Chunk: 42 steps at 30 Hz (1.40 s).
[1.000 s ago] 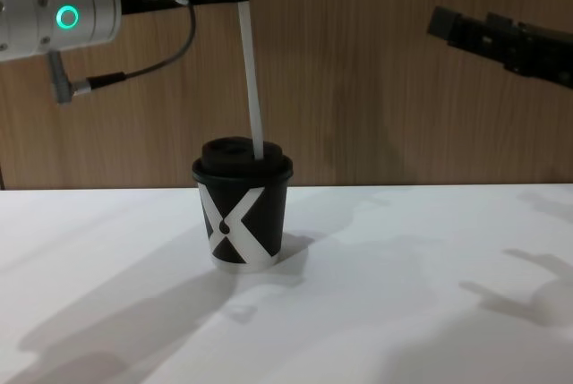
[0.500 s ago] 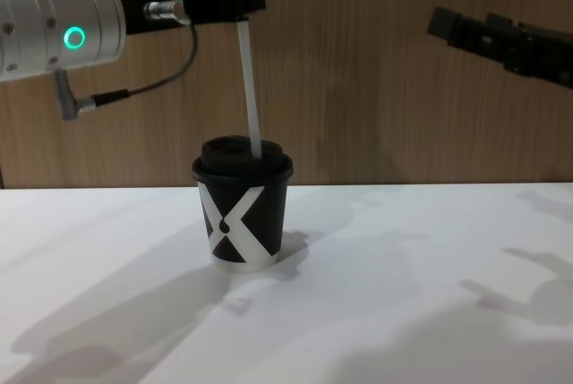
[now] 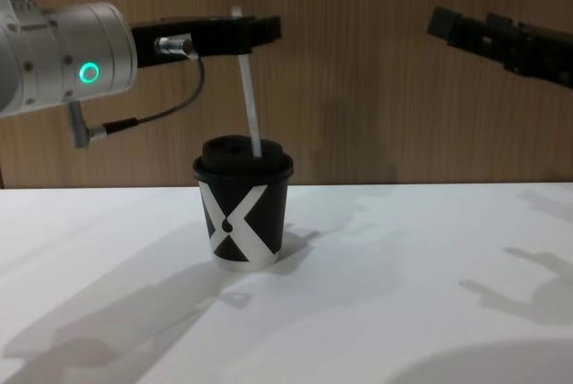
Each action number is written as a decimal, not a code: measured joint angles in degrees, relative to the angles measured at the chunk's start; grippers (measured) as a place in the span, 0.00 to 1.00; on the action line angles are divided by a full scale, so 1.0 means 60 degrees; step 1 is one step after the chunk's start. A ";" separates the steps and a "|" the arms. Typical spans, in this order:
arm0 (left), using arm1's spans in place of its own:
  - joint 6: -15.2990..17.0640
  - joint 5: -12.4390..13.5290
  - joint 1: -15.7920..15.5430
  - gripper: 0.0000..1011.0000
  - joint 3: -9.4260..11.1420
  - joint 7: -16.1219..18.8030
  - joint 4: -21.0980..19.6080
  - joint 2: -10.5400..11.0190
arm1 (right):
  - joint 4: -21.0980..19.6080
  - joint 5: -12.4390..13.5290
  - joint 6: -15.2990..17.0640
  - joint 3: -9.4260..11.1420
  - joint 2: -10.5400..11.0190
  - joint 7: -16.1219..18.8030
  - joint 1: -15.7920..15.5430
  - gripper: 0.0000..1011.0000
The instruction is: Pick up the straw with one hand, pass it to the other hand, and insert it into the cup.
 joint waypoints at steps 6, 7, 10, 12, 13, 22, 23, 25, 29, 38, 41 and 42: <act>-0.0378 0.0236 0.0150 0.47 0.0057 -0.0098 0.0055 0.0010 | 0.0000 -0.0001 0.0000 0.0000 -0.0001 0.0000 0.0000 0.99; -0.0432 0.0282 0.0190 0.50 0.0064 -0.0106 0.0030 0.0023 | 0.0000 0.0000 0.0000 0.0000 0.0000 0.0000 0.0000 0.99; -0.0737 0.0461 0.0467 0.63 0.0084 -0.0121 -0.0185 0.0135 | 0.0000 0.0000 0.0000 0.0000 0.0000 0.0000 -0.0001 0.99; -0.0915 0.0565 0.0658 0.70 0.0085 -0.0121 -0.0344 0.0220 | 0.0000 0.0000 0.0000 0.0000 0.0000 0.0000 0.0000 0.99; -0.0985 0.0599 0.0742 0.70 0.0085 -0.0122 -0.0409 0.0254 | 0.0000 0.0000 0.0000 0.0000 0.0000 0.0000 0.0000 0.99; -0.1568 0.0729 0.1597 0.96 -0.0045 -0.0125 -0.0997 0.0538 | 0.0000 -0.0001 0.0001 0.0000 0.0000 0.0000 0.0000 0.99; -0.1608 0.0726 0.1652 0.99 -0.0057 -0.0128 -0.1025 0.0552 | 0.0000 -0.0001 0.0001 0.0000 0.0000 0.0000 -0.0001 0.99; -0.1724 0.0715 0.1850 0.99 -0.0117 -0.0135 -0.1144 0.0600 | 0.0000 -0.0001 0.0001 0.0000 0.0000 0.0000 0.0000 0.99; -0.1921 0.0666 0.2184 0.99 -0.0229 -0.0137 -0.1331 0.0669 | 0.0000 0.0000 0.0000 0.0000 0.0000 0.0000 0.0000 0.99; -0.2497 0.0621 0.2768 0.99 -0.0365 -0.0120 -0.1497 0.0616 | 0.0000 0.0000 0.0000 0.0000 0.0000 0.0000 0.0000 0.99; -0.2698 0.0647 0.2876 0.99 -0.0356 -0.0116 -0.1475 0.0519 | 0.0000 -0.0001 0.0001 -0.0001 0.0000 0.0000 0.0000 0.99; -0.2817 0.0675 0.2941 0.99 -0.0341 -0.0115 -0.1446 0.0456 | 0.0000 0.0000 0.0000 0.0000 0.0000 0.0000 -0.0001 0.99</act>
